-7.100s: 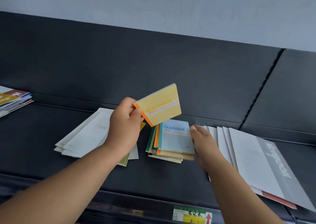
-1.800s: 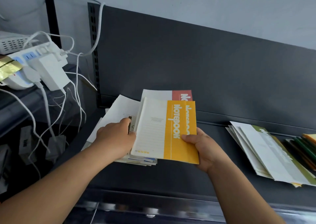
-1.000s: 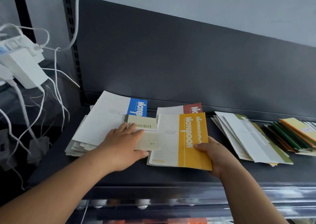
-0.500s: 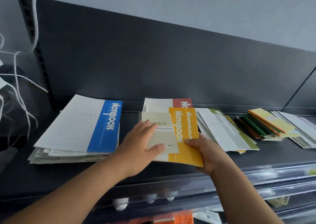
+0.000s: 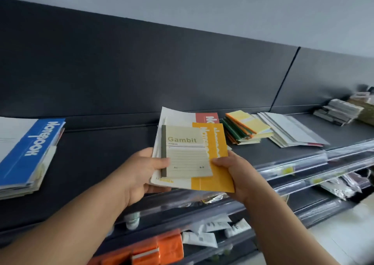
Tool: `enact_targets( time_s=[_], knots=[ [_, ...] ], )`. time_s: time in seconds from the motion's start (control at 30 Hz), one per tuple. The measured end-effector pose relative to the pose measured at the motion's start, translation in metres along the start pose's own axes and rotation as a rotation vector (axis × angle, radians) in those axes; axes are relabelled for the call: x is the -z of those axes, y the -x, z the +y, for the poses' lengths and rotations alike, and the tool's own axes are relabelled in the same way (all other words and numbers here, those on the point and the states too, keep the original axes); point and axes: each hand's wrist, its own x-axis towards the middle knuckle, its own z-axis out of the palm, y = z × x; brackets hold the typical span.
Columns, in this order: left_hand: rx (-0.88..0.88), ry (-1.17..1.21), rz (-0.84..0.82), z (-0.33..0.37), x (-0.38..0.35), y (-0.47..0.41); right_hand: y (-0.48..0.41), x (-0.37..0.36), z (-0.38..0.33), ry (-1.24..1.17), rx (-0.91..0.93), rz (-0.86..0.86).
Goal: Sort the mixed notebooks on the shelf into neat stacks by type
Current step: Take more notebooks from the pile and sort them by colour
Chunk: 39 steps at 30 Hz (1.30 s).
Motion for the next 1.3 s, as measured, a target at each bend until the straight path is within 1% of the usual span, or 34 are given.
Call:
enact_targets(
  time_s=[0.13,0.23,0.3,0.4,0.5,0.67,0.73,0.87,0.97,1.03,1.13,1.3],
  knots=[
    [-0.121,-0.077,0.056,-0.007,-0.063,-0.002,0.018,0.046,-0.016,0.041,0.056,0.021],
    [-0.199,-0.112,0.064,-0.011,-0.101,-0.004,0.024,0.08,-0.024,0.251,0.167,0.057],
    [-0.203,-0.109,0.046,-0.014,-0.122,-0.007,0.024,0.102,-0.029,0.32,0.204,0.087],
    [-0.122,-0.016,-0.05,-0.013,-0.143,-0.015,0.019,0.128,-0.036,0.281,0.206,0.118],
    [-0.105,0.004,-0.075,-0.008,-0.155,-0.025,0.005,0.143,-0.041,0.269,0.197,0.119],
    [-0.155,0.032,0.002,0.008,-0.161,-0.055,-0.024,0.155,-0.055,0.173,0.201,0.027],
    [-0.168,0.044,0.014,0.016,-0.162,-0.071,-0.039,0.16,-0.062,0.196,0.204,0.06],
    [-0.166,0.082,0.05,0.034,-0.162,-0.107,-0.07,0.174,-0.078,0.319,0.184,0.217],
    [-0.196,0.084,0.069,0.044,-0.162,-0.129,-0.089,0.186,-0.092,0.436,0.234,0.291],
    [-0.218,0.077,0.085,0.047,-0.164,-0.139,-0.101,0.195,-0.101,0.483,0.266,0.301],
    [-0.239,0.076,0.127,0.053,-0.168,-0.15,-0.123,0.211,-0.117,0.461,0.291,0.284],
    [-0.282,0.142,0.283,0.058,-0.18,-0.158,-0.167,0.242,-0.141,0.395,0.339,0.225]
  ],
)
